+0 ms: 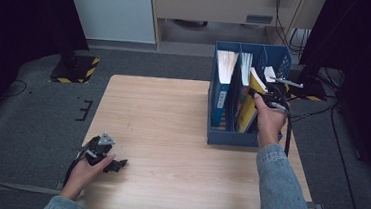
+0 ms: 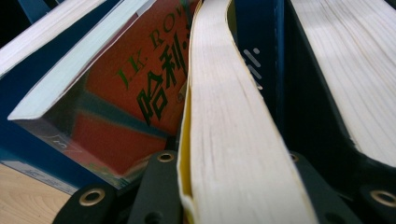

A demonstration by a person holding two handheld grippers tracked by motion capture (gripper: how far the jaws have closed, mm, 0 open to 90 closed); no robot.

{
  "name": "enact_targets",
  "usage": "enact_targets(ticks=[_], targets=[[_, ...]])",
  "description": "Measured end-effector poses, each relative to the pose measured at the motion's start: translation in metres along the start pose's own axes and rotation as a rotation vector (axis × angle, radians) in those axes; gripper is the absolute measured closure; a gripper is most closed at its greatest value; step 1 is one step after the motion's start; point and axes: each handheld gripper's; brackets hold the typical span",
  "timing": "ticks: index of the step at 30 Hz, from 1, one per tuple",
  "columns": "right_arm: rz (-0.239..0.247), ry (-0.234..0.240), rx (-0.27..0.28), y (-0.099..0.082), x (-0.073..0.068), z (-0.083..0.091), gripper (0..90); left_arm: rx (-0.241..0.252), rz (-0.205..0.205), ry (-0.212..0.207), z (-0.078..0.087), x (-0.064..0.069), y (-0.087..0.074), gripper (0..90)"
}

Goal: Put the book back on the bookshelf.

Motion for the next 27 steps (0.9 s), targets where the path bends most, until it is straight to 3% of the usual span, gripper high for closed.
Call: enact_targets(ticks=[8, 16, 27], targets=[[0.004, -0.001, -0.086, 0.004, -0.002, 0.005, 70.5, -0.002, -0.001, 0.0, 0.0, 0.0, 0.0, 0.0], [-0.01, -0.003, -0.115, 0.005, -0.001, 0.009, 69.0, -0.006, -0.001, 0.0, 0.0, 0.001, 0.0, 0.0], [0.012, 0.01, -0.137, 0.009, -0.002, 0.014, 67.8, -0.004, -0.001, 0.0, 0.0, 0.001, 0.001, 0.0]])
Point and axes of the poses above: each handheld gripper's, and its own axes: z roughly backward along the jaws, y roughly out of its top, x roughly to its right, and after that the axes turned 1 degree about y, right-handed
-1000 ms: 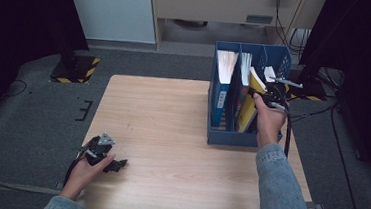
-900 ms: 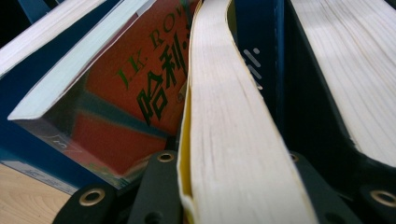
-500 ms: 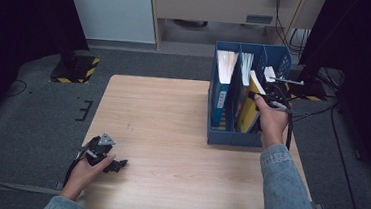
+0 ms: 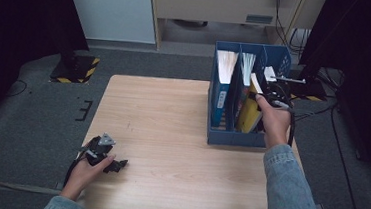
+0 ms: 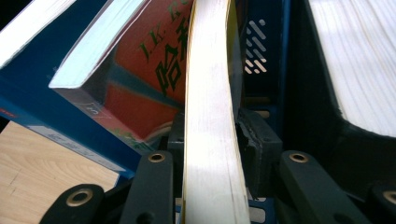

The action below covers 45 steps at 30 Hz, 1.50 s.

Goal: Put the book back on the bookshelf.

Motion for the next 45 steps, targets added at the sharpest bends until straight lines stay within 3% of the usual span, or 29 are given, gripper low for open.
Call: enact_targets(ticks=[10, 14, 22, 32, 42, 45], targets=[[-0.005, -0.002, -0.002, 0.007, -0.003, 0.006, 71.0, 0.0, 0.001, 0.0, 0.0, 0.0, 0.0, 0.0], [-0.034, 0.003, 0.002, 0.008, -0.002, 0.005, 73.5, 0.0, 0.001, 0.001, 0.0, 0.0, 0.0, 0.0], [-0.011, -0.01, 0.057, 0.017, -0.005, 0.003, 74.5, 0.004, -0.002, -0.001, -0.001, 0.0, 0.0, 0.0], [-0.02, -0.005, 0.11, 0.03, -0.004, -0.009, 74.4, 0.01, -0.003, -0.003, -0.001, 0.0, 0.0, 0.0], [0.014, -0.03, 0.137, 0.041, -0.006, -0.025, 74.4, 0.009, -0.006, -0.008, -0.002, 0.0, 0.001, 0.0], [-0.015, -0.026, 0.15, 0.041, -0.003, -0.028, 74.3, 0.009, -0.006, -0.008, -0.002, 0.0, 0.001, 0.0]])
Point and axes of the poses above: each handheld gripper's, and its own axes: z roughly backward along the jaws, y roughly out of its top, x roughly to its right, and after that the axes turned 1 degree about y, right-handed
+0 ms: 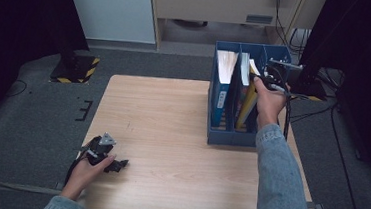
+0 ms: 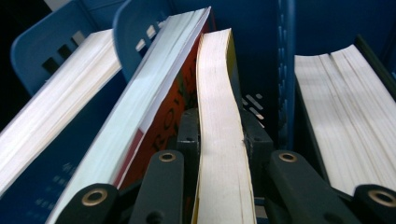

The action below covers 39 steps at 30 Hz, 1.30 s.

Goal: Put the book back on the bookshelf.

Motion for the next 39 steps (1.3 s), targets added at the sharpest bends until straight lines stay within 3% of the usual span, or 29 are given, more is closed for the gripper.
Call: enact_targets(ticks=[15, 39], targets=[[0.002, -0.031, 0.029, 0.004, 0.0, -0.014, 74.3, -0.001, -0.001, -0.001, 0.0, 0.0, 0.0, 0.0], [0.041, -0.072, 0.011, 0.001, 0.001, -0.03, 74.3, -0.001, -0.003, -0.003, 0.0, 0.0, 0.001, 0.0]])
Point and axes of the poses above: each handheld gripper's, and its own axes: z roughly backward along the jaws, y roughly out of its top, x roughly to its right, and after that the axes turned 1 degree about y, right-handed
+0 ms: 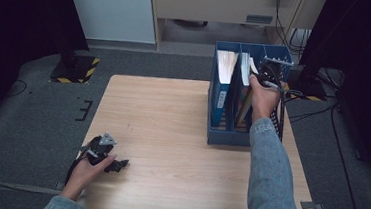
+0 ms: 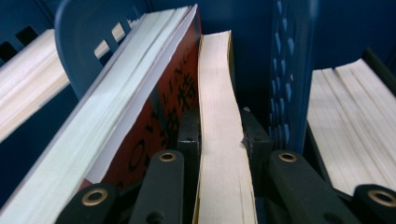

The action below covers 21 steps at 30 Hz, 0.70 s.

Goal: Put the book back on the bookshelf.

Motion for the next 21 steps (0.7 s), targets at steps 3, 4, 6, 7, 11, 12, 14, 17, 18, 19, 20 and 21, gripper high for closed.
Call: enact_targets(ticks=[3, 4, 6, 7, 11, 12, 14, 17, 18, 19, 20, 21], targets=[[0.0, 0.0, 0.004, -0.0006, 0.0001, -0.0003, 74.2, 0.0, 0.0, 0.0, 0.0, 0.0, 0.0, 0.0], [0.001, 0.001, 0.003, -0.0007, 0.0, -0.0003, 74.0, 0.0, 0.0, 0.001, 0.0, 0.0001, 0.0, 0.0], [0.001, 0.0, 0.003, -0.0016, 0.0002, 0.0, 73.6, 0.001, 0.001, 0.001, -0.0002, 0.0002, 0.0001, 0.0], [-0.004, 0.001, 0.002, -0.0021, 0.0002, 0.0003, 73.1, 0.001, 0.001, 0.001, -0.0002, 0.0002, 0.0, 0.0], [-0.009, -0.001, -0.005, -0.0024, 0.0009, 0.0017, 72.2, 0.001, 0.001, 0.001, -0.0002, 0.0003, 0.0001, 0.0], [-0.004, 0.0, -0.006, -0.0025, 0.0009, 0.0018, 72.0, 0.001, 0.001, 0.002, -0.0002, 0.0004, 0.0001, 0.0], [-0.007, 0.007, -0.007, -0.0029, 0.0012, 0.0023, 71.6, 0.001, 0.001, 0.001, -0.0003, 0.0005, 0.0002, 0.0], [-0.005, 0.014, -0.011, -0.0029, 0.0014, 0.0028, 70.6, 0.001, 0.001, 0.002, -0.0003, 0.0005, 0.0002, 0.0], [-0.006, 0.018, -0.013, -0.0028, 0.0015, 0.0033, 70.3, 0.001, 0.001, 0.002, -0.0003, 0.0005, 0.0002, 0.0], [-0.001, 0.015, -0.013, -0.0027, 0.0015, 0.0037, 70.3, 0.001, 0.001, 0.002, -0.0003, 0.0006, 0.0002, 0.0], [0.002, 0.012, -0.016, -0.0026, 0.0014, 0.004, 70.0, 0.001, 0.001, 0.002, -0.0003, 0.0006, 0.0002, 0.0], [0.003, 0.011, -0.018, -0.0025, 0.0013, 0.0043, 69.4, 0.001, 0.001, 0.002, -0.0003, 0.0006, 0.0002, 0.0]])
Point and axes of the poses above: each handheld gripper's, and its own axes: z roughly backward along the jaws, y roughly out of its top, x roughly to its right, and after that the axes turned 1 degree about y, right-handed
